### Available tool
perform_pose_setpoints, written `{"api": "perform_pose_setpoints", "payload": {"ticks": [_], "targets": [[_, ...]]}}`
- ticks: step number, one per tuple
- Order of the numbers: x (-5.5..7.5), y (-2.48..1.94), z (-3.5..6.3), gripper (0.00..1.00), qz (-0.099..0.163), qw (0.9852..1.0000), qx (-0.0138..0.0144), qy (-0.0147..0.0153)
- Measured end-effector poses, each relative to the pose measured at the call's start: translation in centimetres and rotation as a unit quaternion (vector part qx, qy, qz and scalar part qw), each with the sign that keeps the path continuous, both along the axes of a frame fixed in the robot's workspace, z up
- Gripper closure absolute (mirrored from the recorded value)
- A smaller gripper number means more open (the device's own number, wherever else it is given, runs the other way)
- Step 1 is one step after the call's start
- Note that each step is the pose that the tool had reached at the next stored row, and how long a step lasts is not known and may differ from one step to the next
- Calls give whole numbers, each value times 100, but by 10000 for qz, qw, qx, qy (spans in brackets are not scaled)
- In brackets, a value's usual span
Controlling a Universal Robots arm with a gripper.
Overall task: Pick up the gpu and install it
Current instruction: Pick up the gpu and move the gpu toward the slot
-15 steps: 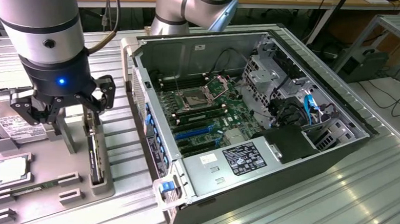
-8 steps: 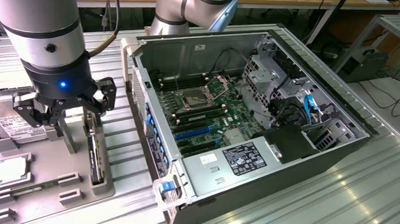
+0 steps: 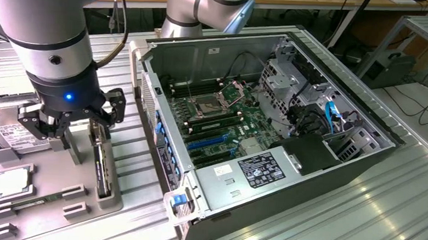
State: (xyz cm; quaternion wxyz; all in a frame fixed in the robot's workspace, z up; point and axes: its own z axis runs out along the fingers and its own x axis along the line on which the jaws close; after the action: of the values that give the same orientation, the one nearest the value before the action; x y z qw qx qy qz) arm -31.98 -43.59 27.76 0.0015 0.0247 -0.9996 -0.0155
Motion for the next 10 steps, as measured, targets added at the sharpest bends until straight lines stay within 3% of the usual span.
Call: {"api": "perform_pose_setpoints", "payload": {"ticks": [10], "targets": [[13, -20, -36, 30, -167, 9999, -1, -10]]}}
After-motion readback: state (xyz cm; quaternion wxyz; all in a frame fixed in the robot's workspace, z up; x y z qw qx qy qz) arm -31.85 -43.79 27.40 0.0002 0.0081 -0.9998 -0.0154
